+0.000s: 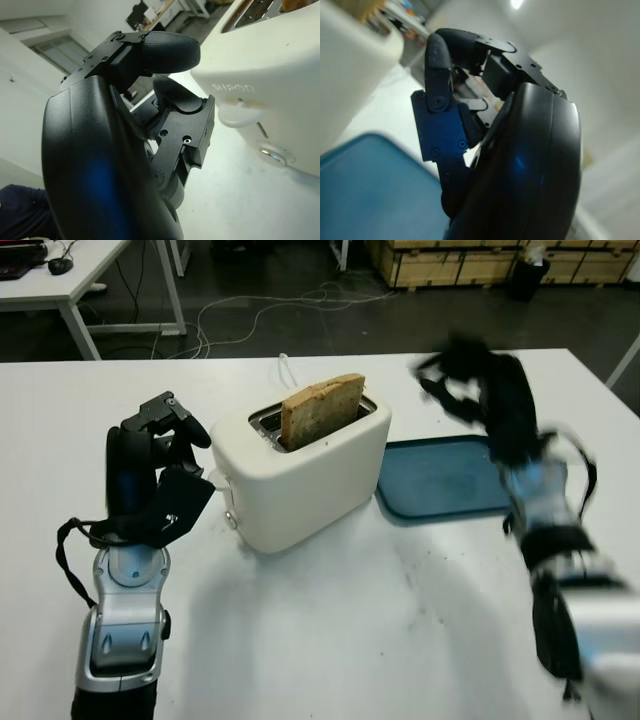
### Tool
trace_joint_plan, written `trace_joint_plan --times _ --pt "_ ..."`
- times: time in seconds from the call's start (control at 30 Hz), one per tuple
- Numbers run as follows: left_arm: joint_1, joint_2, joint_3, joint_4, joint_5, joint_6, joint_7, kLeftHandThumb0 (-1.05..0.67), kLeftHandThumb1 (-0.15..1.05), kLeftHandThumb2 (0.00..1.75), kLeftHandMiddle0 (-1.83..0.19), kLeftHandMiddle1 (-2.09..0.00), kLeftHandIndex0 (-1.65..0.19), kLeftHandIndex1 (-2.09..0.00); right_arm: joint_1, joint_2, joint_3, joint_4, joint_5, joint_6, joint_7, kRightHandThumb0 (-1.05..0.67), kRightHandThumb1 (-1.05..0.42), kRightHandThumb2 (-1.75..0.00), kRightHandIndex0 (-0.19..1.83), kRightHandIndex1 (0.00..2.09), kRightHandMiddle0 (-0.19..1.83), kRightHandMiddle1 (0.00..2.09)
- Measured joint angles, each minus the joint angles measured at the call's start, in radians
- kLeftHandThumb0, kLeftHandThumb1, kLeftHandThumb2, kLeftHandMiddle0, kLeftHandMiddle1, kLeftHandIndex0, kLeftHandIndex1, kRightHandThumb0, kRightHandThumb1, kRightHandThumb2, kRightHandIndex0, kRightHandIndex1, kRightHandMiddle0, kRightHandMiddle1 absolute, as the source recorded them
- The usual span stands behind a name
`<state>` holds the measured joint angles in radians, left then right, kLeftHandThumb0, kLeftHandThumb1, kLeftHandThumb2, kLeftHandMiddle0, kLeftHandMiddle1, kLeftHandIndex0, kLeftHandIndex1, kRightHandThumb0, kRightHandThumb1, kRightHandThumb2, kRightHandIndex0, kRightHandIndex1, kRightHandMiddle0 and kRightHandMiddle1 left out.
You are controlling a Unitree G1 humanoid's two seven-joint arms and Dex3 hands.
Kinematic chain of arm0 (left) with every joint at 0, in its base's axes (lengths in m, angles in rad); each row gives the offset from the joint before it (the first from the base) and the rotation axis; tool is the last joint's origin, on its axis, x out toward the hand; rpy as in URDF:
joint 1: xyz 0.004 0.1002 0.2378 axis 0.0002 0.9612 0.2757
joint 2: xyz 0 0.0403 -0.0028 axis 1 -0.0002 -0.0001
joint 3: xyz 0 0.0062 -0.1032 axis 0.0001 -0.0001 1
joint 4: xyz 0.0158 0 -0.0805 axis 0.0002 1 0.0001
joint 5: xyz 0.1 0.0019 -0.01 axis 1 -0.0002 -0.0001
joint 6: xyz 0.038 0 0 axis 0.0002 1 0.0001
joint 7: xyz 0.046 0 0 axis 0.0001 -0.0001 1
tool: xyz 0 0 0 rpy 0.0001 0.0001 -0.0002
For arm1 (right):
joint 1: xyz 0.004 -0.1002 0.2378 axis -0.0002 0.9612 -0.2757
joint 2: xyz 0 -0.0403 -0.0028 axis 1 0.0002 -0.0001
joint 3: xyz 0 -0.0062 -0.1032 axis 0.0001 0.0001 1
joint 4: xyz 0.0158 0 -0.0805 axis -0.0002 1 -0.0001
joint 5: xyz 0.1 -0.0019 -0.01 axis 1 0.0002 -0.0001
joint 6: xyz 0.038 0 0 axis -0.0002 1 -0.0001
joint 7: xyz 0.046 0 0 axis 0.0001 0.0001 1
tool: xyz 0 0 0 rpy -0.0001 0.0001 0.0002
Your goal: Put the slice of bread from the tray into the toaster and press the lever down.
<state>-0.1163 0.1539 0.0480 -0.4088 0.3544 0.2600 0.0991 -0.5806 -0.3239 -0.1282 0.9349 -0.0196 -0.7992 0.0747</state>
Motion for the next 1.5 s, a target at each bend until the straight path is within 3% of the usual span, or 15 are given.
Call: trace_joint_plan --times 0.13,0.37,0.63,0.83,0.9,1.1,1.2,1.5 --pt "-0.004 0.008 -0.002 0.015 -0.002 -0.014 -0.002 0.19 0.77 1.09 -1.19 -1.75 -0.8 -1.75 0.173 0.065 -0.048 -0.177 0.063 0.026 -0.046 -0.3 -0.92 -0.46 0.86 1.74 0.62 1.48" --pt "-0.007 0.013 -0.011 0.035 -0.002 -0.033 -0.008 0.2 0.76 1.12 -1.21 -1.75 -0.83 -1.75 0.419 0.135 -0.057 -0.575 0.118 0.228 -0.067 -0.23 -0.92 -0.47 0.91 1.75 0.56 1.73" --pt "-0.007 0.048 -0.019 0.033 0.021 -0.033 -0.027 0.23 0.7 1.11 -1.16 -1.75 -0.82 -1.75 0.467 0.161 -0.054 -0.642 -0.023 0.25 -0.187 -0.26 -0.92 -0.43 0.83 1.75 0.54 1.72" --pt "-0.005 0.105 -0.032 -0.02 0.121 0.02 -0.075 0.21 0.69 0.88 -1.03 -1.75 -0.67 -1.74 0.477 0.155 -0.026 -0.711 -0.031 0.433 -0.133 -0.26 -0.92 -0.42 0.77 1.75 0.54 1.65" --pt "0.0 0.126 -0.037 -0.037 0.149 0.021 -0.088 0.2 0.7 0.79 -1.02 -1.75 -0.7 -1.59 0.477 0.149 -0.015 -0.724 -0.025 0.482 -0.099 -0.25 -0.92 -0.43 0.78 1.75 0.54 1.69" --pt "0.04 0.215 -0.037 -0.072 0.177 -0.028 -0.145 0.18 0.73 0.54 -1.02 -1.75 -0.92 -0.82 0.448 0.136 -0.014 -0.752 0.008 0.577 -0.043 -0.26 -0.92 -0.43 0.83 1.75 0.56 1.67" --pt "0.059 0.276 -0.035 -0.078 0.197 -0.072 -0.187 0.11 0.76 0.39 -1.03 -1.62 -1.04 -0.48 0.425 0.132 -0.016 -0.758 0.029 0.593 -0.026 -0.27 -0.92 -0.44 0.82 1.75 0.57 1.65" --pt "0.082 0.391 -0.014 -0.086 0.173 -0.169 -0.309 0.14 0.68 0.29 -1.12 -1.45 -1.11 -0.18 0.411 0.132 -0.027 -0.753 0.043 0.591 -0.022 -0.29 -0.92 -0.43 0.79 1.75 0.56 1.64"
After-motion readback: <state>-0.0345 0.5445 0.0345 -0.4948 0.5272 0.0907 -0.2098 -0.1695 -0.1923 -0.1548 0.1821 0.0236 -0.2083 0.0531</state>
